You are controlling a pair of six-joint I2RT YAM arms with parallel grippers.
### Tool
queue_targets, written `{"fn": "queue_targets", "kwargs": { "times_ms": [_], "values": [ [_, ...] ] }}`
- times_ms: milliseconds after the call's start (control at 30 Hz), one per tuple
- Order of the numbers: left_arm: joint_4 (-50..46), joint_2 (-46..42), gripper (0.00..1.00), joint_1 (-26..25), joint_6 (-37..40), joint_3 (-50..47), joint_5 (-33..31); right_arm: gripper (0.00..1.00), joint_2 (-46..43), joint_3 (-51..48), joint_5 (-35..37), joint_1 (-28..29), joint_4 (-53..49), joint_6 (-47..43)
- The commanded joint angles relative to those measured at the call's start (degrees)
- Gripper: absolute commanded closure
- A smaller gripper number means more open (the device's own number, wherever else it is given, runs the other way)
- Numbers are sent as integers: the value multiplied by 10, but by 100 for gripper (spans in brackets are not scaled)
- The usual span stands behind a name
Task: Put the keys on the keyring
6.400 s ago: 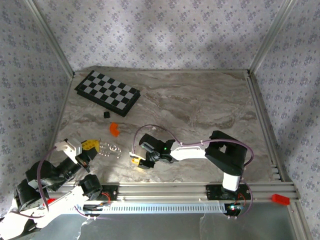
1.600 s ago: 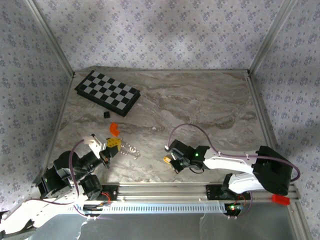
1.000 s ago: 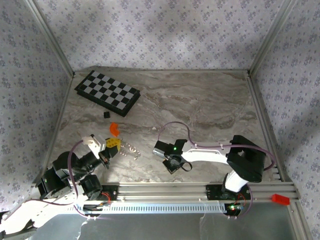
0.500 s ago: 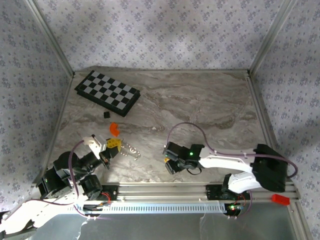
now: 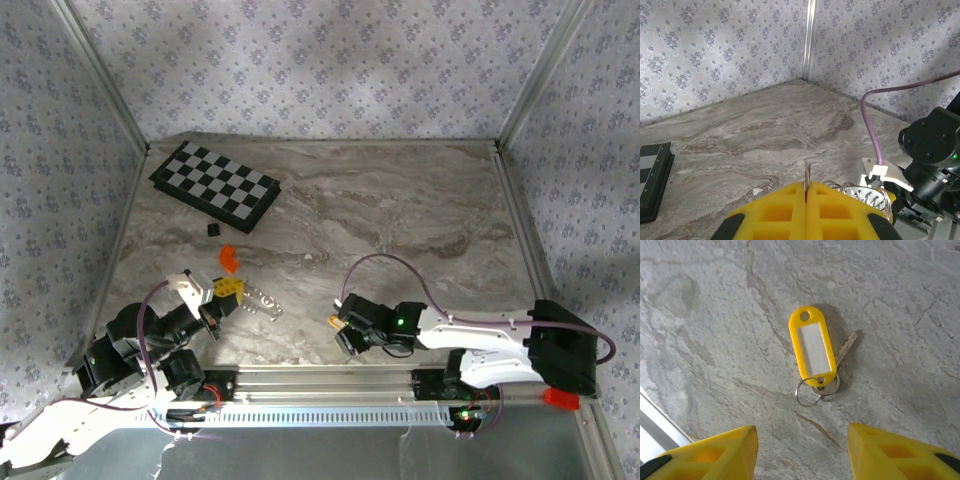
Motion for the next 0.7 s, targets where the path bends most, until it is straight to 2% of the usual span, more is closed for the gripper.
{"fn": "queue_targets", "kwargs": {
  "times_ms": [0, 267, 667],
  "values": [
    [37, -5, 100, 0, -2, 3, 4, 50, 32, 28, 56, 17, -29, -19],
    [35, -2, 100, -1, -2, 5, 1, 58, 134, 96, 131, 57, -80, 1],
    [36, -3, 100, -1, -1, 4, 0, 68, 169, 126, 170, 61, -127, 19]
  ]
}}
